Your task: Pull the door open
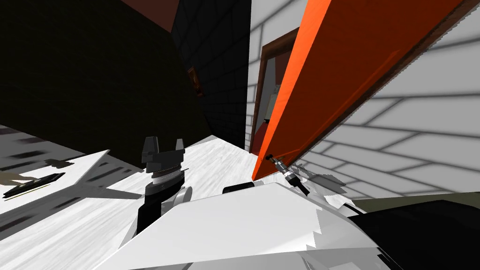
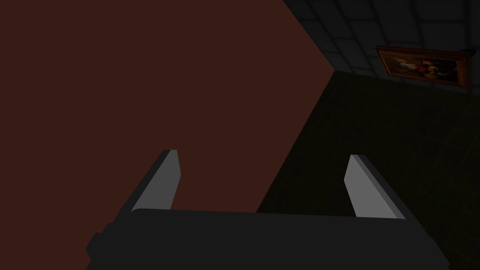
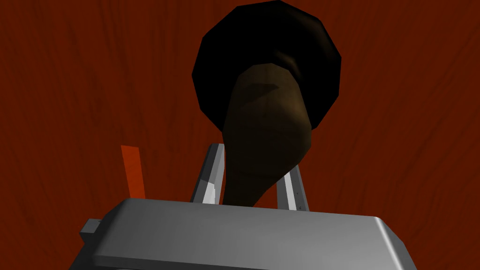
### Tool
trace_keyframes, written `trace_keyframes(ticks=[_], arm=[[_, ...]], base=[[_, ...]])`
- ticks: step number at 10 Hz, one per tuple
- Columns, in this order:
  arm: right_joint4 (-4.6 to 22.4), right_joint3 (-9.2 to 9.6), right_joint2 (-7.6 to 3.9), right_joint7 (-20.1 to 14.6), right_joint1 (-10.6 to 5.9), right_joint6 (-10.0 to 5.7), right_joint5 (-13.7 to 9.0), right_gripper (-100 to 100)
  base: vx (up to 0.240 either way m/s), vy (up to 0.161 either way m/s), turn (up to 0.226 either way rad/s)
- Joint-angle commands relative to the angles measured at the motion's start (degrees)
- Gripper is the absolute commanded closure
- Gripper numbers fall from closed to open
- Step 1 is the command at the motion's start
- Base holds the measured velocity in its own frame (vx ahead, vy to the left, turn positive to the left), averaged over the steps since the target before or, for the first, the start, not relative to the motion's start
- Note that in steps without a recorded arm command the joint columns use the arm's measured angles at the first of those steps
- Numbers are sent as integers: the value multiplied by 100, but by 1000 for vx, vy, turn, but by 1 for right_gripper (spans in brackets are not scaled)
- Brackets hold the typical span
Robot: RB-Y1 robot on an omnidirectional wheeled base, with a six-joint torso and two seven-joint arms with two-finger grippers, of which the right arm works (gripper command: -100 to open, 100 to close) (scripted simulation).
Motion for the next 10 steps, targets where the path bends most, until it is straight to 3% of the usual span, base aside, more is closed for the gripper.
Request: trace_keyframes(ticks=[1, 10], arm=[[60, 15, -26, -16, 23, -103, -9, 100], [387, 99, -167, -102, 147, -663, -57, 100]], base=[[-133, -72, 158], [-196, -84, 175]])
